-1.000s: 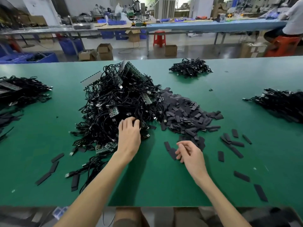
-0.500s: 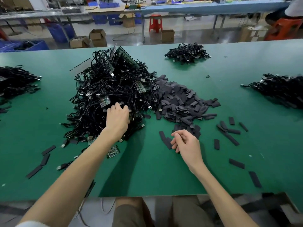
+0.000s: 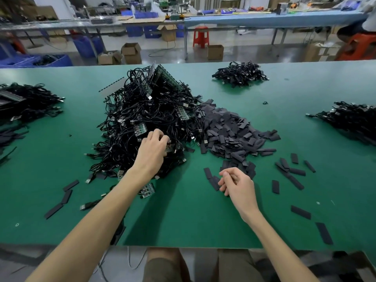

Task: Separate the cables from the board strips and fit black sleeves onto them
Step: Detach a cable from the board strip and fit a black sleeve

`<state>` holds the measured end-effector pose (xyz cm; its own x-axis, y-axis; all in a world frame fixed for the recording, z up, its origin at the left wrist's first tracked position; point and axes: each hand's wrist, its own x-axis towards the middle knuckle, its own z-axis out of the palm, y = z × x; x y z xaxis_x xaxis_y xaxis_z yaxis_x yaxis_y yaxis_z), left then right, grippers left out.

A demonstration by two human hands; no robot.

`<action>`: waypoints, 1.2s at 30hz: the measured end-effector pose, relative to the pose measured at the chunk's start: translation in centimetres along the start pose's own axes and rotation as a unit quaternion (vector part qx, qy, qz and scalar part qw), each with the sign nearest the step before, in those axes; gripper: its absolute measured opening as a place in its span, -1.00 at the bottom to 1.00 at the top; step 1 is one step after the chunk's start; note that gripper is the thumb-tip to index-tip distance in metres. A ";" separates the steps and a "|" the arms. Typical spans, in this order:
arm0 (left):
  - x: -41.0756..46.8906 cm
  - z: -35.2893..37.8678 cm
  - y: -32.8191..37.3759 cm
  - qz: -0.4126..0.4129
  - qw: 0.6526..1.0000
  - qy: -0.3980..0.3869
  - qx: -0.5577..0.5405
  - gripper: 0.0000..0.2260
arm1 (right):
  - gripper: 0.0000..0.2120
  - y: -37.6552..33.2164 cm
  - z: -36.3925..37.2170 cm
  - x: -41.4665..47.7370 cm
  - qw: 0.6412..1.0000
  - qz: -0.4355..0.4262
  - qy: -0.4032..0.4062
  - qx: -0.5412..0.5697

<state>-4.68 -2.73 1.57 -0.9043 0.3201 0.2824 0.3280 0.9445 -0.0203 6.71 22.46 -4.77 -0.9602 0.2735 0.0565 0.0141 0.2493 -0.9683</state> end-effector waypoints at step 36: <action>-9.9 3.3 10.7 0.177 0.957 0.212 -0.090 -0.92 | -0.62 -0.7 -0.1 -0.2 0.997 0.006 -0.075 0.025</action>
<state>6.85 4.47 -4.64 -0.5494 0.5221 0.6524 0.6692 0.7424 -0.0305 6.89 22.28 -4.04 -0.9909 0.1338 0.0116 0.0154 0.1994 -0.9798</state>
